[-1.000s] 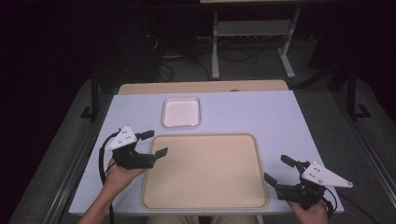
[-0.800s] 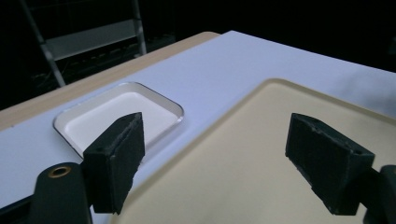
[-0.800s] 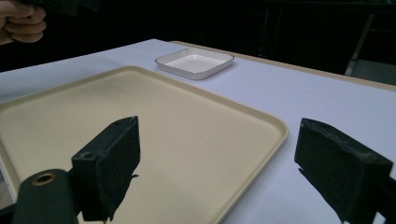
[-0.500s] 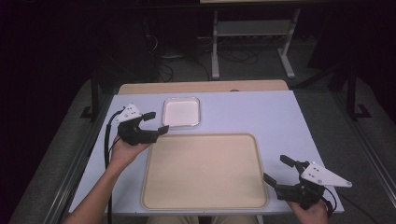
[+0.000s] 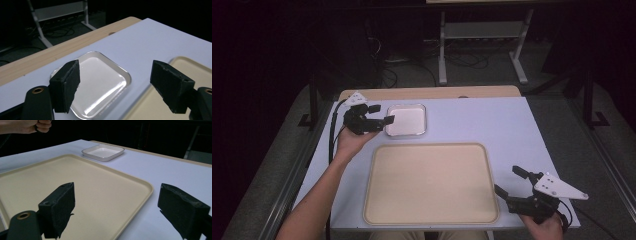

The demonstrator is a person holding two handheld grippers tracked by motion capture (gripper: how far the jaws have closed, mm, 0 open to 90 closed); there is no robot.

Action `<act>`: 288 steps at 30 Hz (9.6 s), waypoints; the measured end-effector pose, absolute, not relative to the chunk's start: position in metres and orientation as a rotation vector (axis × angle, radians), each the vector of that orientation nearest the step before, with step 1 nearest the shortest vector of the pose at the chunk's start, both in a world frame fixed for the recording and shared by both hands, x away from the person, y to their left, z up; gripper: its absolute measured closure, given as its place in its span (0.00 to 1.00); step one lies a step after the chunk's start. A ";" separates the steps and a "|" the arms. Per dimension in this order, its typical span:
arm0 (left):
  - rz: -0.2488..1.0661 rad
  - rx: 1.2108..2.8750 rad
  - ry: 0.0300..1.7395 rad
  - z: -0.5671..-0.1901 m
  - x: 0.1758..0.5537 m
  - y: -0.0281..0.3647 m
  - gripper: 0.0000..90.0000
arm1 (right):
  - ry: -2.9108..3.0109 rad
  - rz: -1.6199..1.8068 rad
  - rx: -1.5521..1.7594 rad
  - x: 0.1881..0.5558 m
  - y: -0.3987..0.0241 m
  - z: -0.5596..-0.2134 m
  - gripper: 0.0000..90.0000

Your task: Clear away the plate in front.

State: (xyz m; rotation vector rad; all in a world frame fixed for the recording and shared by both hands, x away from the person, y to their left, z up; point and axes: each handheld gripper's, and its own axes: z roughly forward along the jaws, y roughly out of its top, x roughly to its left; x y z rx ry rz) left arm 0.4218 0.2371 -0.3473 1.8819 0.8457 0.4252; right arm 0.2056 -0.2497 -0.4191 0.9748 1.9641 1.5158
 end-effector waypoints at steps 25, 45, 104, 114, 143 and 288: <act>0.268 1.829 1.270 -0.393 0.503 0.242 0.37 | 1.959 1.493 0.983 0.204 -0.251 -0.418 0.15; 0.192 1.883 1.506 -0.424 0.516 0.241 0.60 | 1.971 1.497 0.977 0.205 -0.249 -0.418 0.15; 0.060 1.606 1.728 -0.413 0.507 0.249 0.98 | 1.976 1.514 0.978 0.205 -0.253 -0.418 0.15; 0.080 1.570 1.725 -0.400 0.494 0.254 0.98 | 1.989 1.523 0.964 0.207 -0.252 -0.418 0.15; 0.053 1.511 1.644 -0.369 0.425 0.236 0.98 | 2.023 1.528 0.942 0.212 -0.251 -0.421 0.15; 0.371 1.697 1.377 -0.422 0.239 0.189 0.56 | 2.033 1.459 0.972 0.211 -0.244 -0.420 0.15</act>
